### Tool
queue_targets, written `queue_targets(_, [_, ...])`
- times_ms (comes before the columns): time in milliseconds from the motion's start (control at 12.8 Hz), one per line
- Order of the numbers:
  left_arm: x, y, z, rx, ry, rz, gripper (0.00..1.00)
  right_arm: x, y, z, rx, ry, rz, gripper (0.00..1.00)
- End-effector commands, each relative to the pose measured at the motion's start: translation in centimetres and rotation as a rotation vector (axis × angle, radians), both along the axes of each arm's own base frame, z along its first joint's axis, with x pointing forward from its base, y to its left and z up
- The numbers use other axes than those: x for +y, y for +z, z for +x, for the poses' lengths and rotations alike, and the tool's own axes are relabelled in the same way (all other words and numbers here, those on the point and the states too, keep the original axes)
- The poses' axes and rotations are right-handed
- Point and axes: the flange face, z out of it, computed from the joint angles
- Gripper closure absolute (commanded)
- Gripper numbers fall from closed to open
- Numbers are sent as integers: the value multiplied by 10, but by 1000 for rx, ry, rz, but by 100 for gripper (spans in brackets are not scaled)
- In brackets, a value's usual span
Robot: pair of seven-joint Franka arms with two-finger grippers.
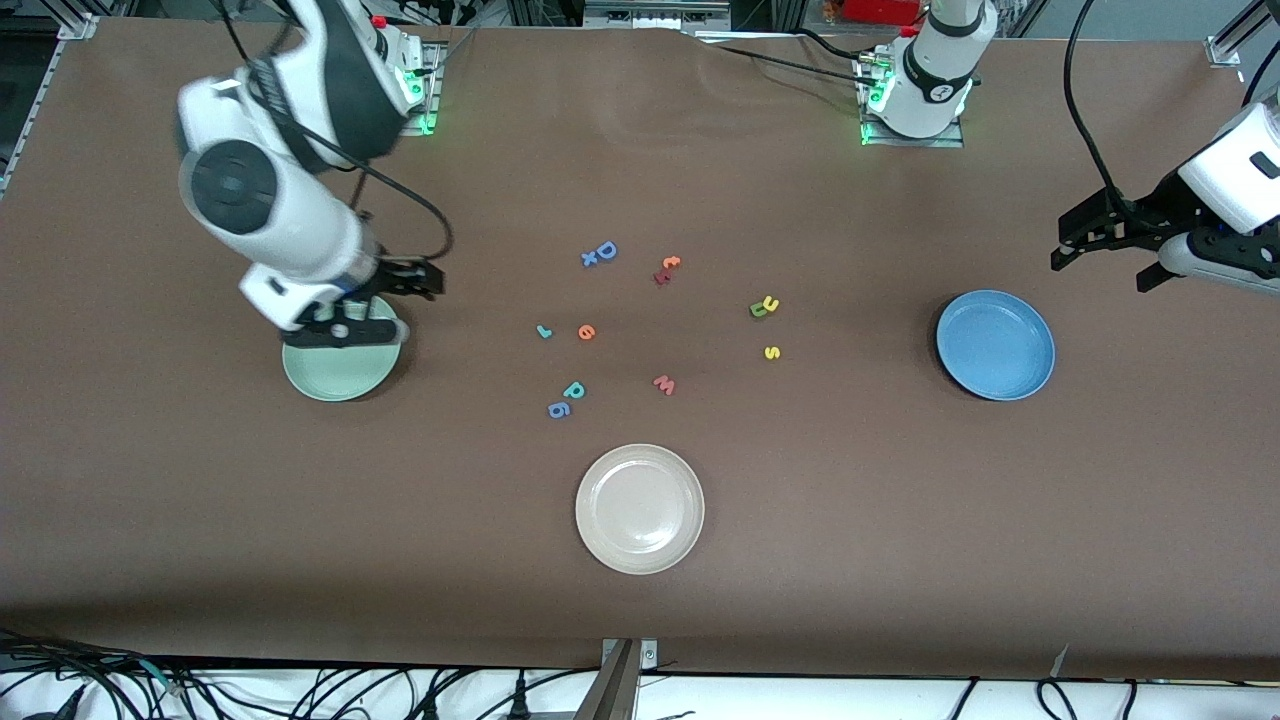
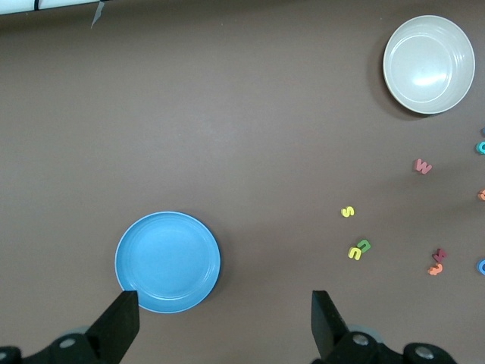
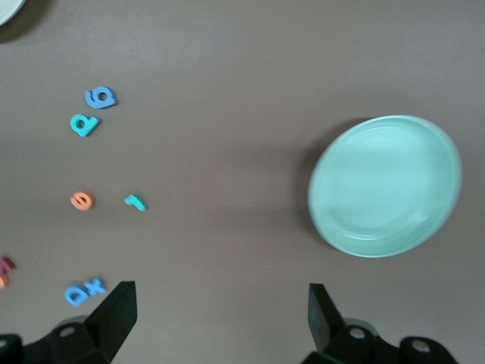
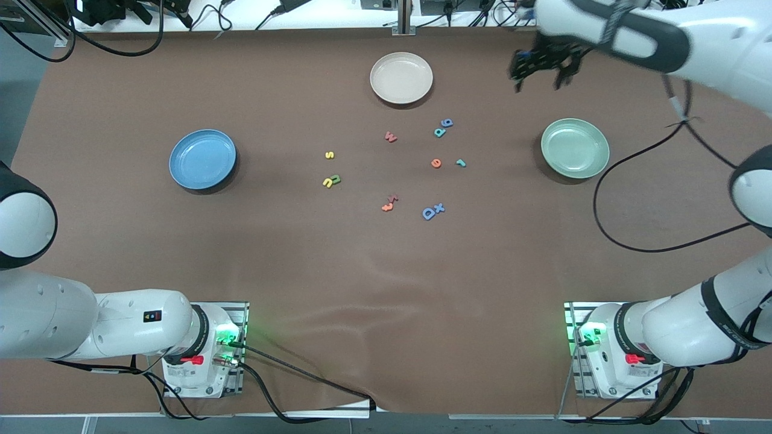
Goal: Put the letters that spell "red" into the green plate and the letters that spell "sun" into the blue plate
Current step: 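Move the right gripper over the green plate toward the teal letters, then grasp the teal letter with the right gripper while the left gripper lifts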
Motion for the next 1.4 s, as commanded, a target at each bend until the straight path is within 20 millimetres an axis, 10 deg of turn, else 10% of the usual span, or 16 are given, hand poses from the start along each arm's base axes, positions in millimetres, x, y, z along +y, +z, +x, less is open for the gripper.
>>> queue_targets(0, [14, -13, 11, 30, 3, 21, 0, 36, -38, -2, -6, -77, -1, 0])
queue_targets(311, [36, -27, 20, 40, 6, 17, 0, 104, -113, -35, -12, -164, -31, 0])
queue_targets(778, [65, -27, 16, 45, 15, -6, 0, 97, -213, -76, -91, -139, 34, 8])
queue_targets(1090, [60, -53, 24, 89, -10, -14, 0, 103, -226, -85, -95, -129, 40, 41])
queue_targets(1323, [38, -63, 30, 108, -22, -19, 0, 109, -236, -85, -119, -120, 61, 42])
